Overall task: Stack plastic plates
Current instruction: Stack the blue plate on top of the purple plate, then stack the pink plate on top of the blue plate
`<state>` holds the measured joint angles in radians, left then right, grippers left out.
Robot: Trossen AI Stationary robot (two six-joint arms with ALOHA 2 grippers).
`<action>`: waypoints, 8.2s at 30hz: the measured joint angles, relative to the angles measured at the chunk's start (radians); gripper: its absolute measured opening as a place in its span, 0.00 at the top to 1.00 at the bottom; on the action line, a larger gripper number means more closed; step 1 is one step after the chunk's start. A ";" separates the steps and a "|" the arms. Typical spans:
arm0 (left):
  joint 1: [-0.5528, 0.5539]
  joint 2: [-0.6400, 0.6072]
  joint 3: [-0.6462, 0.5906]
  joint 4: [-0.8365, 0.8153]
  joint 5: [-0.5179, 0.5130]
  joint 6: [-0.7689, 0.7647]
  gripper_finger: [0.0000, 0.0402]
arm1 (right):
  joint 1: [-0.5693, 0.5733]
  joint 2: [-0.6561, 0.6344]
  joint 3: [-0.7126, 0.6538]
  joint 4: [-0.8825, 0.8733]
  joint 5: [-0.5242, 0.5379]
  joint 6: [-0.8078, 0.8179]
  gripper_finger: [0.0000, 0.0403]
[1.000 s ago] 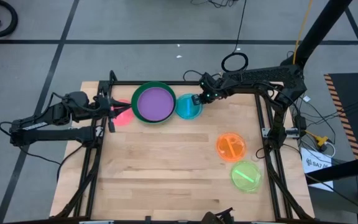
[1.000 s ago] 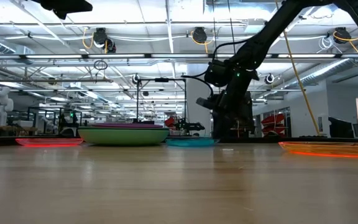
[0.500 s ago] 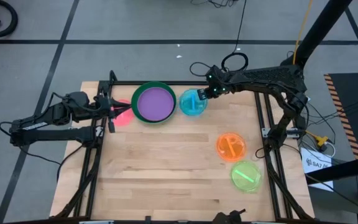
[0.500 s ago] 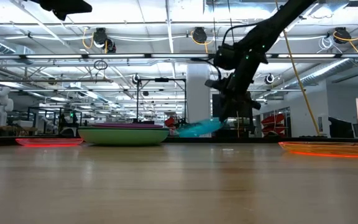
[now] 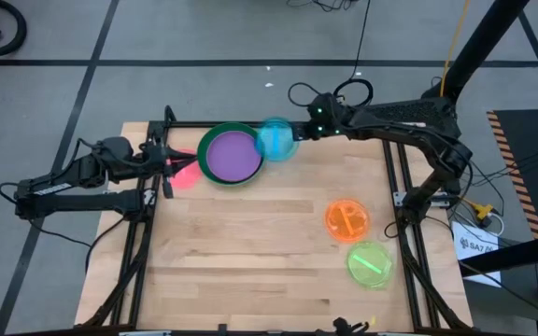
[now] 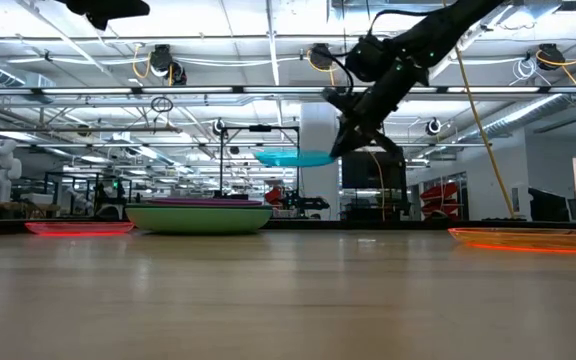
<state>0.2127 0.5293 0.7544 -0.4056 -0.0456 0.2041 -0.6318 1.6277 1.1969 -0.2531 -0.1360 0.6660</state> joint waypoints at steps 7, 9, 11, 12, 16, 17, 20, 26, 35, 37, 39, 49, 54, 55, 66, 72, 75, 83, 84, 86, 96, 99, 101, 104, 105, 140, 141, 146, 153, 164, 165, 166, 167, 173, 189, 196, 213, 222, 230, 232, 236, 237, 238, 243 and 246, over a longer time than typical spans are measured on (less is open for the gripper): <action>0.000 0.001 0.000 0.043 0.000 0.018 0.91 | 0.036 0.084 0.053 0.069 0.000 0.027 1.00; 0.000 0.001 0.000 0.051 0.000 0.021 0.91 | 0.046 0.120 0.095 0.070 0.000 0.024 1.00; 0.000 0.001 0.000 0.062 0.000 0.027 0.91 | 0.052 0.157 0.140 0.070 -0.004 0.016 1.00; 0.000 0.001 0.000 0.063 0.000 0.031 0.91 | 0.053 0.176 0.165 0.069 -0.013 0.012 1.00; 0.000 0.001 0.000 0.065 0.000 0.042 0.91 | 0.057 0.255 0.264 0.067 -0.049 0.004 1.00; 0.000 0.001 0.000 0.065 0.000 0.045 0.91 | 0.058 0.275 0.290 0.069 -0.052 0.002 1.00; 0.000 0.001 0.000 0.065 0.000 0.046 0.91 | 0.065 0.333 0.364 0.051 -0.052 -0.005 1.00; 0.000 0.001 0.000 0.065 0.000 0.046 0.91 | 0.087 0.449 0.490 0.032 -0.082 -0.019 1.00; 0.000 0.001 0.000 0.061 0.000 0.045 0.91 | 0.117 0.583 0.605 -0.023 -0.104 -0.027 1.00; 0.000 0.001 0.000 0.059 0.000 0.045 0.91 | 0.123 0.600 0.612 -0.024 -0.102 -0.029 1.00; 0.000 0.001 0.000 0.059 0.000 0.044 0.91 | 0.126 0.608 0.613 -0.024 -0.102 -0.031 1.00; 0.000 0.001 0.000 0.056 0.000 0.041 0.91 | 0.131 0.606 0.614 -0.041 -0.101 -0.053 0.95; 0.000 0.001 0.000 0.056 0.000 0.041 0.91 | 0.130 0.606 0.614 -0.054 -0.099 -0.050 0.87; 0.000 0.001 0.000 0.056 0.000 0.041 0.91 | 0.130 0.606 0.614 -0.054 -0.099 -0.050 0.85; 0.000 0.001 0.000 0.041 0.000 0.027 0.91 | 0.130 0.563 0.612 -0.115 -0.104 -0.100 0.79; -0.001 0.013 0.000 0.033 0.000 0.006 0.91 | 0.164 0.439 0.612 -0.261 -0.101 -0.219 0.79; -0.001 0.031 0.000 0.034 0.000 -0.002 0.91 | 0.200 0.363 0.613 -0.349 -0.094 -0.296 0.79; -0.002 0.113 0.000 0.034 0.000 -0.063 0.91 | 0.364 0.166 0.494 -0.477 0.165 -0.380 0.79; -0.003 0.126 0.000 0.034 0.000 -0.071 0.91 | 0.384 0.136 0.456 -0.478 0.180 -0.377 0.79; -0.009 0.153 0.000 0.034 0.000 -0.084 0.91 | 0.421 0.074 0.370 -0.452 0.200 -0.354 0.79; -0.056 0.306 0.045 0.005 -0.001 -0.163 0.91 | 0.541 -0.198 -0.033 -0.286 0.215 -0.279 0.79; -0.067 0.359 0.081 -0.094 -0.027 -0.213 0.91 | 0.549 -0.251 -0.099 -0.252 0.218 -0.264 0.79; -0.072 0.401 0.108 -0.194 -0.083 -0.256 0.91 | 0.549 -0.283 -0.130 -0.240 0.218 -0.266 0.79; -0.072 0.481 0.169 -0.376 -0.200 -0.323 0.91 | 0.549 -0.321 -0.157 -0.229 0.220 -0.287 0.79; -0.068 0.514 0.194 -0.451 -0.233 -0.338 0.91 | 0.549 -0.331 -0.164 -0.233 0.220 -0.294 0.79; 0.197 0.890 -0.004 -0.563 -0.139 -0.063 0.91 | 0.562 -0.354 -0.173 -0.249 0.295 -0.479 0.79; 0.205 0.890 -0.005 -0.560 -0.143 -0.040 0.91 | 0.562 -0.354 -0.173 -0.246 0.295 -0.481 0.79; 0.220 0.890 -0.005 -0.578 -0.138 -0.001 0.91 | 0.562 -0.354 -0.173 -0.245 0.294 -0.488 0.79; 0.222 0.890 -0.005 -0.586 -0.134 0.026 0.85 | 0.562 -0.354 -0.173 -0.245 0.293 -0.498 0.79; 0.234 0.890 -0.005 -0.534 -0.154 -0.008 0.67 | 0.562 -0.354 -0.172 -0.245 0.293 -0.496 0.79; 0.239 0.890 -0.005 -0.525 -0.162 -0.014 0.67 | 0.562 -0.354 -0.172 -0.245 0.293 -0.496 0.79; 0.247 0.890 -0.005 -0.525 -0.166 -0.015 0.67 | 0.562 -0.354 -0.172 -0.245 0.293 -0.495 0.79; 0.255 0.890 -0.005 -0.528 -0.166 -0.015 0.67 | 0.562 -0.354 -0.172 -0.245 0.293 -0.495 0.79; 0.301 0.890 -0.005 -0.528 -0.163 -0.031 0.67 | 0.562 -0.354 -0.172 -0.245 0.293 -0.495 0.79; 0.326 0.947 -0.005 -0.523 -0.089 -0.016 0.67 | 0.562 -0.354 -0.172 -0.245 0.293 -0.495 0.79; 0.332 1.006 -0.006 -0.462 -0.104 -0.034 0.67 | 0.562 -0.354 -0.172 -0.245 0.293 -0.495 0.79; 0.324 1.005 -0.006 -0.474 -0.104 -0.085 0.68 | 0.562 -0.354 -0.172 -0.245 0.293 -0.495 0.79; 0.324 1.005 -0.006 -0.465 -0.103 -0.115 0.87 | 0.562 -0.354 -0.172 -0.245 0.293 -0.495 0.79; 0.304 1.003 -0.005 -0.511 -0.054 -0.203 0.97 | 0.561 -0.354 -0.172 -0.245 0.293 -0.495 0.79; 0.290 1.003 -0.005 -0.518 -0.044 -0.223 0.98 | 0.561 -0.354 -0.172 -0.245 0.293 -0.495 0.79; 0.262 1.003 0.010 -0.545 -0.033 -0.280 0.98 | 0.562 -0.354 -0.172 -0.245 0.293 -0.495 0.79; 0.254 1.003 0.014 -0.551 -0.024 -0.295 0.98 | 0.561 -0.354 -0.172 -0.245 0.293 -0.495 0.79; 0.247 1.003 0.017 -0.558 -0.010 -0.307 0.98 | 0.562 -0.354 -0.172 -0.245 0.293 -0.495 0.79; 0.187 1.003 0.018 -0.591 0.037 -0.364 0.98 | 0.562 -0.354 -0.172 -0.245 0.293 -0.498 0.79; 0.138 1.001 0.018 -0.615 0.050 -0.416 0.98 | 0.562 -0.354 -0.172 -0.245 0.293 -0.498 0.79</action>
<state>0.3507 1.5304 0.7723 -1.0206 0.0040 -0.2121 -0.0703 1.2736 1.0248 -0.4977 0.1566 0.1677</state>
